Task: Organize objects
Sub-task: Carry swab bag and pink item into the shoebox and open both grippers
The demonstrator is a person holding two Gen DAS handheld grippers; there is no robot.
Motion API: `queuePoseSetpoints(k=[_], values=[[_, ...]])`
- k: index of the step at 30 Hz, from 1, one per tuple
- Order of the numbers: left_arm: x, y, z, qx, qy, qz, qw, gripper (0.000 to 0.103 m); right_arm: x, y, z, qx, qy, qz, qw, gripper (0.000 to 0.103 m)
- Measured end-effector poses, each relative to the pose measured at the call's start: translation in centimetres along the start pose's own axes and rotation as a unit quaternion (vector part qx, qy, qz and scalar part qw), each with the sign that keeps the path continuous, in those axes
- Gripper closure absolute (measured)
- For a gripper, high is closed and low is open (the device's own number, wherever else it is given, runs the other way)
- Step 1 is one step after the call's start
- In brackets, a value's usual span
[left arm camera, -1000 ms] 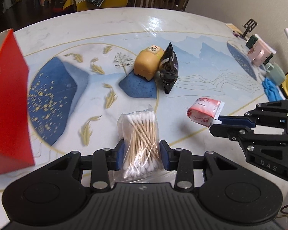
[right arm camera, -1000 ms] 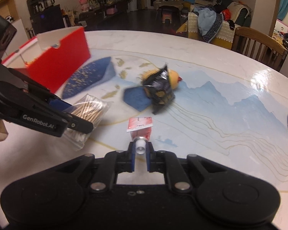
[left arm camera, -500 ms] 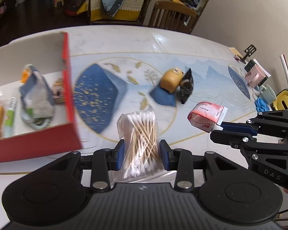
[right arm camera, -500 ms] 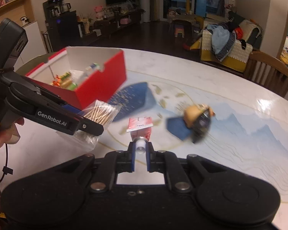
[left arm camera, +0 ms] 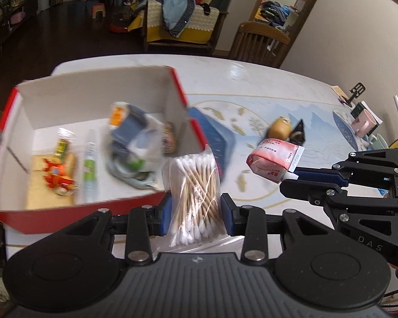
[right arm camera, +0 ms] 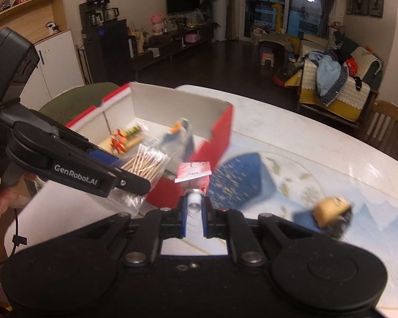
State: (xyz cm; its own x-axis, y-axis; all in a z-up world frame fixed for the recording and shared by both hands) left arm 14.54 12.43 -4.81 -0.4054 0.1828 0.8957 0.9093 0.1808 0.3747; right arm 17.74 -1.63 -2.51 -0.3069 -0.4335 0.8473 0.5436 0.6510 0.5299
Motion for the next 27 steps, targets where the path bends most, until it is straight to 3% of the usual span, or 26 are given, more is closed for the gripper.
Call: queuePoseSetpoints(k=[11, 19, 27], values=[[2.3, 1.3, 7.8, 0.002, 0.033, -0.016, 0.9993, 0.066, -4.0, 5.5, 4.9, 0.01, 0.005, 0.007, 1.0, 0.093], [1.6, 3.7, 12.5, 0.002, 0.059, -0.011, 0.9982, 0.066, -8.0, 8.4, 6.4, -0.006, 0.01, 0.036, 0.999, 0.093], [-0.8, 6.4, 14.8, -0.01, 0.08, 0.008, 0.9967, 0.066, -12.3, 9.5, 6.7, -0.013, 0.01, 0.083, 0.996, 0.093]])
Point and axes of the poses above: each gripper's, at about its wrist camera, not at the fingertips, and x roughly against the way its jaws point, z to its left, y to its top, the point moved 5 cm from there along -x, roughly the way its jaws point, and after that the axes turned 12 degrees about z, right-handed, at the moved point
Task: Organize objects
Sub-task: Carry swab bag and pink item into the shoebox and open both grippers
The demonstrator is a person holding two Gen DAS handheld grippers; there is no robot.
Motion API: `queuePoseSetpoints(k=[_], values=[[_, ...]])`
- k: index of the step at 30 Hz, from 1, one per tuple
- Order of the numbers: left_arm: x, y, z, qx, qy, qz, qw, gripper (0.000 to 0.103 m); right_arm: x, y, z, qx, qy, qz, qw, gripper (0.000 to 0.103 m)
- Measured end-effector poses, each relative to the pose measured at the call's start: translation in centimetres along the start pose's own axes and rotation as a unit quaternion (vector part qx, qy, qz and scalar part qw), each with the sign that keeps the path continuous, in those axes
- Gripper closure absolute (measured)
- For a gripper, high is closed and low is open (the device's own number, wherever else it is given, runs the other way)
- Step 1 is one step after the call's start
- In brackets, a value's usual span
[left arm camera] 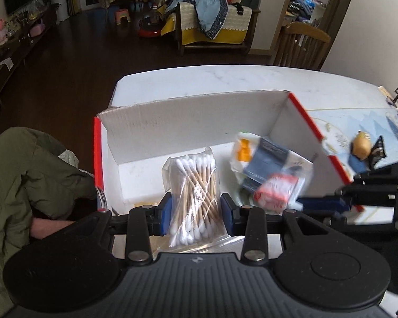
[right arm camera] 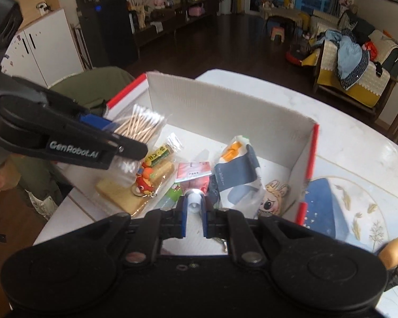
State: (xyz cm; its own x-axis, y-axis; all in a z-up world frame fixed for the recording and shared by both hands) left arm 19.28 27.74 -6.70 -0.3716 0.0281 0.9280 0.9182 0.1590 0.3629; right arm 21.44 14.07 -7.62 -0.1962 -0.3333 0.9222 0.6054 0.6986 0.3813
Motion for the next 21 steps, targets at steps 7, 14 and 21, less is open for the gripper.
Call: queuePoseSetpoints(k=[7, 14, 21], values=[[-3.3, 2.3, 1.8, 0.007, 0.006, 0.028, 0.9996, 0.066, -3.2, 0.7, 0.4, 0.003, -0.006, 0.042, 0.999, 0.093], [-5.5, 2.7, 2.0, 0.007, -0.001, 0.049, 0.9988, 0.066, -5.2, 0.8, 0.4, -0.002, -0.009, 0.07, 0.998, 0.093], [-6.8, 2.2, 2.0, 0.006, -0.001, 0.065, 0.9979, 0.065, -5.8, 0.8, 0.3, -0.016, 0.001, 0.083, 0.996, 0.093]])
Point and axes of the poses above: each gripper's, at about its wrist camera, not at the fingertips, and x roughly against the way its jaws point, z to its left, y to its top, the point moved 5 cm from there along -x, roughly the way its jaws point, and after that the axes turned 12 degrees about z, right-handed, at the moved point
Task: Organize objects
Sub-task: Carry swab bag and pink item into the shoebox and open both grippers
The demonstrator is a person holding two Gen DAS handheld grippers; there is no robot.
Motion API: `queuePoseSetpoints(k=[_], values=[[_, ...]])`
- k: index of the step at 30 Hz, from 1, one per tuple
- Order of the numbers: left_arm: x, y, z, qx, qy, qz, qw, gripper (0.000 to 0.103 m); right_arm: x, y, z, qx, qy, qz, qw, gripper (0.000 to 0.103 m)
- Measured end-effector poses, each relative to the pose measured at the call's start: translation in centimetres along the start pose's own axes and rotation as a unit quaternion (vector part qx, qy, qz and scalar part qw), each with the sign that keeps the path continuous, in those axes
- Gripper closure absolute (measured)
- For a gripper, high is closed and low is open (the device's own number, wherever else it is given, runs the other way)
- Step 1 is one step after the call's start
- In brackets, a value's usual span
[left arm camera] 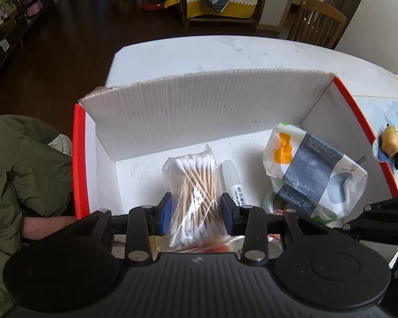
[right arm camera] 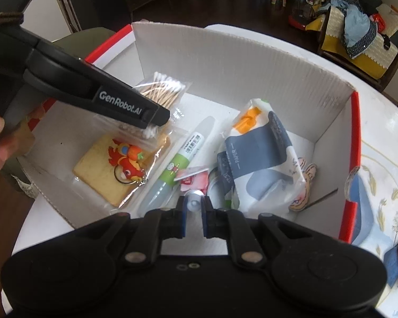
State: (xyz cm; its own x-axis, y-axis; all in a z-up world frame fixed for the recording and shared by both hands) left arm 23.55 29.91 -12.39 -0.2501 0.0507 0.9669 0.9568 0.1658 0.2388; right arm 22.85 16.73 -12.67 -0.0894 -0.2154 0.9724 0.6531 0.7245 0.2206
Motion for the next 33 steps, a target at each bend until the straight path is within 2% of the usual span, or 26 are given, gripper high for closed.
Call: queuePoseSetpoints(k=[7, 10, 13, 17, 18, 23, 33], values=[[0.0, -0.2, -0.2, 0.002, 0.0, 0.002, 1.0, 0.065, 0.4, -0.1, -0.3, -0.005, 0.002, 0.009, 1.0, 0.091], [0.0, -0.3, -0.4, 0.002, 0.004, 0.001, 1.0, 0.062, 0.8, -0.2, -0.4, -0.005, 0.004, 0.004, 1.0, 0.089], [0.3, -0.6, -0.8, 0.0, 0.004, -0.004, 1.0, 0.054, 1.4, -0.3, -0.5, -0.004, 0.009, -0.002, 1.0, 0.087], [1.0, -1.0, -1.4, 0.0, 0.002, -0.021, 0.9998, 0.035, 2.1, -0.7, -0.7, -0.005, 0.014, -0.01, 1.0, 0.083], [1.3, -1.1, -1.5, -0.001, 0.003, -0.025, 0.9997, 0.034, 2.3, -0.9, -0.8, -0.006, 0.014, -0.012, 1.0, 0.083], [2.6, -1.7, -1.8, 0.001, 0.007, -0.038, 0.9992, 0.034, 3.4, -1.6, -1.0, -0.007, 0.017, -0.023, 1.0, 0.079], [6.3, -4.1, -2.8, 0.012, 0.007, -0.08, 0.9967, 0.034, 6.7, -3.3, -2.0, -0.012, 0.019, -0.065, 0.998, 0.066]])
Point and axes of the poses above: each gripper's, at about its wrist camera, not at the fingertips, and x roughly against the way its jaws point, z to its left, y to its top, the point moved 5 cm from there along -x, roughly the way its jaws point, and after that the axes turned 12 degrees about z, right-handed, at the moved point
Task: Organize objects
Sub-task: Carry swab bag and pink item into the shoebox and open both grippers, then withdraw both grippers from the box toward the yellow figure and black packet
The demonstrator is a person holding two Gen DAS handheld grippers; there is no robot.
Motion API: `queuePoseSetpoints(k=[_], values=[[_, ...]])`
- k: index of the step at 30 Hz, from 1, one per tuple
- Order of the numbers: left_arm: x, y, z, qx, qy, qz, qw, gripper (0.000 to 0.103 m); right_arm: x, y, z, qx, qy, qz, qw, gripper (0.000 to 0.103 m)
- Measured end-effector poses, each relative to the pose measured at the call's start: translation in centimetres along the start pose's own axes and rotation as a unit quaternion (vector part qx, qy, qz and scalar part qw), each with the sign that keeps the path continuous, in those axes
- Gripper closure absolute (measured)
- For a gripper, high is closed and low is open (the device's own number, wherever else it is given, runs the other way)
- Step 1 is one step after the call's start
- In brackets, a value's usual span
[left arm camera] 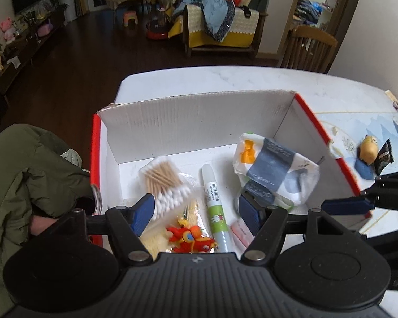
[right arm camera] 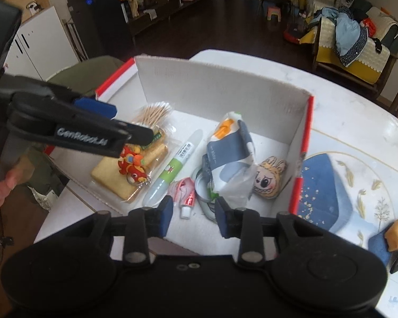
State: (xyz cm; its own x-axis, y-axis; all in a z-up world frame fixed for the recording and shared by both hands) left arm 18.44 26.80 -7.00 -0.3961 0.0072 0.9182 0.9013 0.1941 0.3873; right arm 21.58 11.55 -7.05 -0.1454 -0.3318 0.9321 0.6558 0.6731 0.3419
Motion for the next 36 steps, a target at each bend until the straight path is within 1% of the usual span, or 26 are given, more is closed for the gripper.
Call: queuePoseSetpoints(k=[1, 3, 6, 7, 8, 9, 10, 11, 13, 15, 19, 20, 22, 23, 24, 27, 29, 36], values=[[0.4, -0.2, -0.1, 0.003, -0.002, -0.003, 1.0, 0.034, 0.5, -0.2, -0.1, 0.002, 0.001, -0.005, 1.0, 0.064], [1.1, -0.7, -0.5, 0.009, -0.004, -0.008, 0.9999, 0.034, 1.3, -0.6, -0.3, 0.003, 0.001, -0.013, 1.0, 0.058], [2.0, -1.3, -1.3, 0.014, -0.004, -0.016, 0.9998, 0.034, 2.5, -1.1, -0.7, 0.003, 0.006, -0.026, 1.0, 0.05], [2.4, -1.5, -1.6, 0.015, -0.005, -0.019, 0.9997, 0.034, 2.8, -1.2, -0.8, 0.005, 0.007, -0.03, 1.0, 0.05], [2.7, -1.7, -1.9, 0.016, -0.005, -0.021, 0.9996, 0.033, 3.2, -1.5, -1.0, 0.007, 0.008, -0.034, 0.999, 0.048], [3.0, -1.9, -2.3, 0.017, -0.005, -0.022, 0.9996, 0.029, 3.6, -1.7, -1.1, 0.008, 0.01, -0.037, 0.999, 0.046], [3.3, -2.1, -2.7, 0.018, -0.006, -0.026, 0.9995, 0.028, 4.0, -1.9, -1.3, 0.01, 0.012, -0.04, 0.999, 0.044], [3.6, -2.2, -3.2, 0.017, -0.007, -0.029, 0.9994, 0.027, 4.5, -2.2, -1.6, 0.012, 0.014, -0.045, 0.999, 0.041], [4.1, -2.5, -4.1, 0.015, -0.006, -0.033, 0.9993, 0.026, 5.3, -2.8, -2.0, 0.016, 0.018, -0.051, 0.998, 0.039], [4.5, -2.7, -5.2, 0.014, -0.007, -0.035, 0.9993, 0.026, 6.2, -3.4, -2.6, 0.016, 0.023, -0.061, 0.998, 0.028], [5.2, -3.2, -7.7, 0.008, -0.006, -0.044, 0.999, 0.026, 7.9, -4.7, -3.8, 0.025, 0.031, -0.078, 0.996, 0.02], [5.3, -3.3, -8.4, 0.006, -0.005, -0.046, 0.9989, 0.026, 8.3, -5.0, -4.2, 0.026, 0.031, -0.081, 0.996, 0.016], [5.4, -3.5, -9.9, -0.002, -0.006, -0.047, 0.9989, 0.023, 9.1, -5.7, -5.1, 0.031, 0.034, -0.09, 0.995, 0.012], [5.3, -3.7, -10.7, -0.005, -0.009, -0.047, 0.9988, 0.019, 9.5, -6.1, -5.6, 0.032, 0.035, -0.094, 0.994, 0.008], [5.3, -3.8, -11.4, -0.009, -0.012, -0.047, 0.9988, 0.018, 9.8, -6.5, -6.1, 0.032, 0.035, -0.098, 0.994, 0.004], [4.9, -4.0, -13.9, -0.017, -0.024, -0.041, 0.9987, 0.018, 10.6, -7.9, -7.8, 0.035, 0.029, -0.107, 0.993, 0.0], [4.4, -4.1, -15.7, -0.025, -0.029, -0.037, 0.9986, 0.017, 11.0, -8.9, -9.1, 0.036, 0.019, -0.11, 0.993, 0.0], [2.7, -3.7, -21.4, -0.049, -0.033, -0.023, 0.998, 0.017, 11.9, -12.1, -15.2, -0.002, -0.003, -0.108, 0.994, 0.0]])
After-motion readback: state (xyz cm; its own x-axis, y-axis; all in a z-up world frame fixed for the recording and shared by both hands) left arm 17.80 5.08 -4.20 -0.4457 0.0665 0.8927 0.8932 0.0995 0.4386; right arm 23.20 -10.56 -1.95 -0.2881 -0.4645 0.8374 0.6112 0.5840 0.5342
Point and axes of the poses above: each gripper's, at about its wrist camera, not at the fingertips, and x roughly against the way its jaws point, z to its left, y to its top, the point moved 5 cm from there along -x, roughly the way its jaws point, and after that the axes turned 12 degrees about z, right-handed, at the moved point
